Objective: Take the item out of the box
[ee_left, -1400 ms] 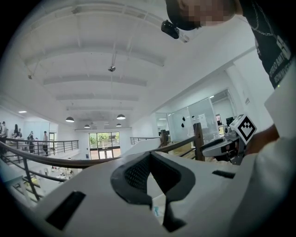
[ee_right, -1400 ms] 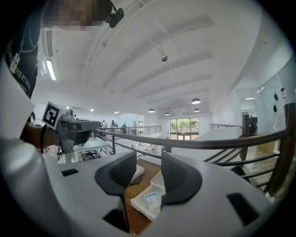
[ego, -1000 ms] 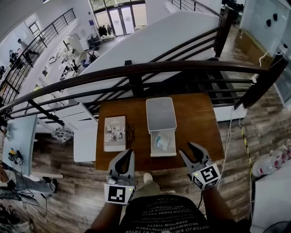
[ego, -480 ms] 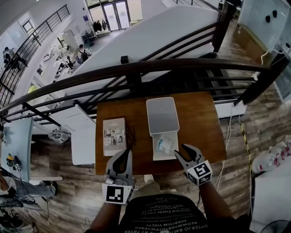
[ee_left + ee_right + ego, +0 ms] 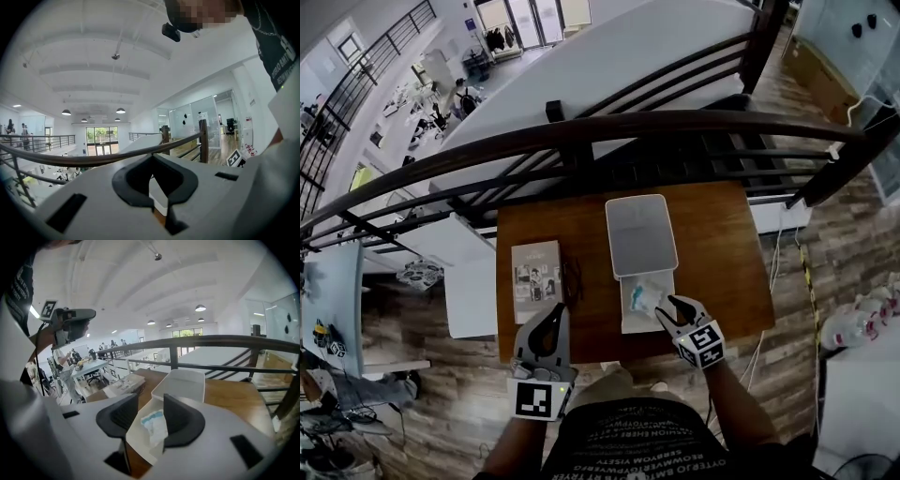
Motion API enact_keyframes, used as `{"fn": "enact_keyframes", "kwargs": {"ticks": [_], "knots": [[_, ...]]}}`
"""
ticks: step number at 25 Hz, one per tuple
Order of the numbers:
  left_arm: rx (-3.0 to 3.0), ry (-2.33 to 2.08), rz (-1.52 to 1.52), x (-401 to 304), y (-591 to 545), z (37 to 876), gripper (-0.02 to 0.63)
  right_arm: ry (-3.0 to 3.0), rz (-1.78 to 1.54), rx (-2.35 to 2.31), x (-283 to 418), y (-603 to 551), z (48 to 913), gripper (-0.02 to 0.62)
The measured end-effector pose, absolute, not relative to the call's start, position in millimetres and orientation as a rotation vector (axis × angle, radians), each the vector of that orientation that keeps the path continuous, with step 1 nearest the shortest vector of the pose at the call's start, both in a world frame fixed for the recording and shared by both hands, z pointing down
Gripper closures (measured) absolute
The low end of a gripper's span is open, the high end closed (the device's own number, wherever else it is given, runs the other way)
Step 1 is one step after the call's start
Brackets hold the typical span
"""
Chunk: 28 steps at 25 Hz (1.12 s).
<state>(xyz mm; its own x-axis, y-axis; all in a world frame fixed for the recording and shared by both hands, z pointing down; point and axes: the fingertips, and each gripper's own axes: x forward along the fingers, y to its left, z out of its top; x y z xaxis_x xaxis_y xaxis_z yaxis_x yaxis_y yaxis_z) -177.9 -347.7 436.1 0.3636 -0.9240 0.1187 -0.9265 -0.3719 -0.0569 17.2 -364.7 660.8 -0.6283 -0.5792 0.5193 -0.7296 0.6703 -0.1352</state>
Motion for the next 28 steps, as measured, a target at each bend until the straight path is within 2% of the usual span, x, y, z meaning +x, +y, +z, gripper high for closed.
{"fn": "enact_keyframes", "kwargs": {"ticks": [19,28], "knots": [[2.528,-1.778,0.242,-215.1,-383.3,452.1,0.601,-2.267,0.533,0.787,-24.6,-389.9,771.2,0.388],[2.509,-1.783,0.232,-217.2,-381.2,458.2,0.601,-2.101,0.493,0.685,-28.6,-389.2,816.9,0.333]]}}
